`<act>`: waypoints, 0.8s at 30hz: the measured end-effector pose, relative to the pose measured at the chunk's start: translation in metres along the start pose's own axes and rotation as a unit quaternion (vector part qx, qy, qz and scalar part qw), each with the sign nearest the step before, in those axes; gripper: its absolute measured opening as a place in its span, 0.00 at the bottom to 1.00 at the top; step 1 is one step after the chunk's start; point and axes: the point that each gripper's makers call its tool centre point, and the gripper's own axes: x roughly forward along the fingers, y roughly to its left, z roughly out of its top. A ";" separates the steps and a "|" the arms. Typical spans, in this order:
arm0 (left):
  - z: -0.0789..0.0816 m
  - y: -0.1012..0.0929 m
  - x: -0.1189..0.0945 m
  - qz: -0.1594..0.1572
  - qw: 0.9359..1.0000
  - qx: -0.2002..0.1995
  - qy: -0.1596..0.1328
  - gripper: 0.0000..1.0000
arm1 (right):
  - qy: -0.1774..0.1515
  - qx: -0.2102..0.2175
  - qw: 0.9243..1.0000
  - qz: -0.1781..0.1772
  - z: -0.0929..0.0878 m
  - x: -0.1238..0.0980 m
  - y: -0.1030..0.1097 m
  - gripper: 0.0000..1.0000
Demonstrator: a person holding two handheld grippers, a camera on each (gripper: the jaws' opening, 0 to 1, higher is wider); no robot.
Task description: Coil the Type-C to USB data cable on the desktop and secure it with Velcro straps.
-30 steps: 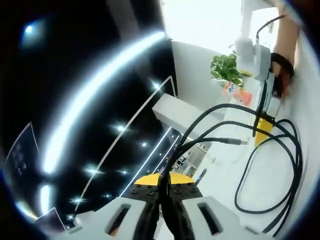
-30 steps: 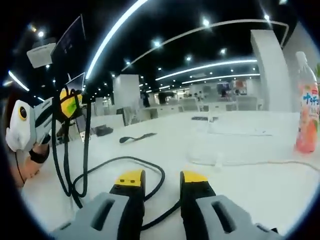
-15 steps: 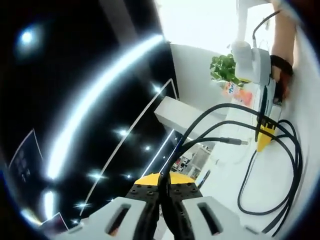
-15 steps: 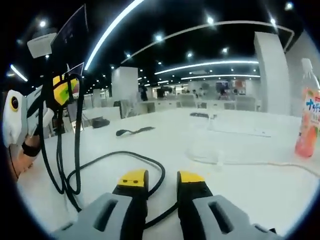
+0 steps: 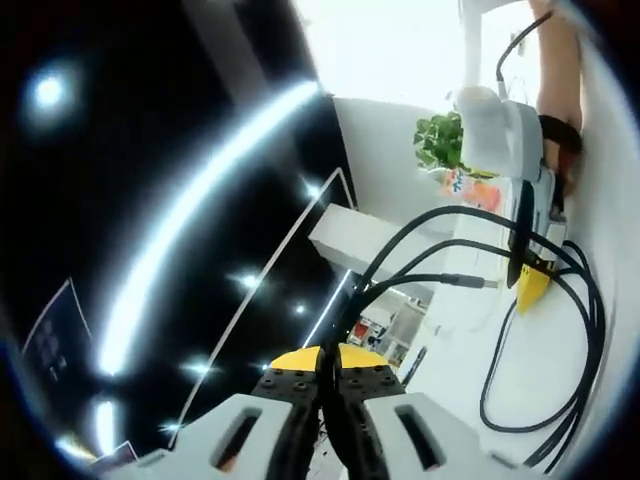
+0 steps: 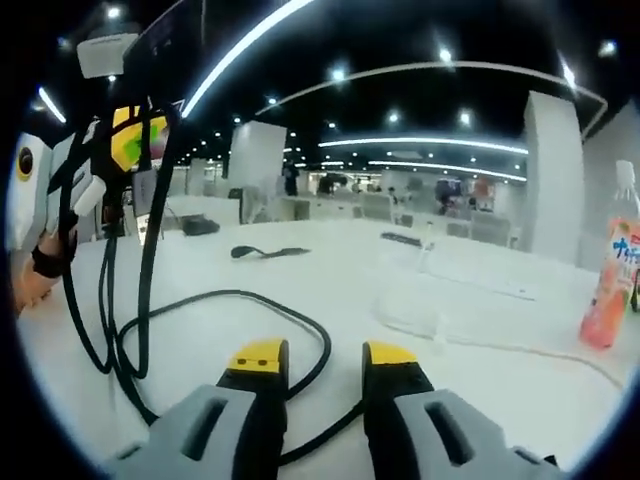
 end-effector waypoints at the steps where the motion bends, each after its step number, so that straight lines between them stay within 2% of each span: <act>1: 0.000 0.000 0.000 0.000 1.000 0.001 0.000 0.04 | 0.001 -0.006 1.000 -0.003 0.000 0.001 0.000 0.30; 12: 0.000 0.000 0.001 0.000 1.000 0.004 0.002 0.04 | 0.007 -0.012 1.000 -0.015 -0.002 0.001 -0.002 0.30; 15: 0.001 0.000 0.001 0.000 1.000 0.005 0.002 0.04 | 0.007 -0.010 1.000 -0.014 -0.002 0.001 -0.002 0.25; 18: -0.001 0.000 0.001 0.000 1.000 0.005 0.004 0.04 | 0.011 -0.036 0.999 -0.018 -0.003 0.002 0.001 0.24; 24: -0.002 0.001 0.000 0.002 1.000 0.006 0.007 0.04 | 0.012 -0.036 0.999 -0.015 -0.002 0.003 0.004 0.16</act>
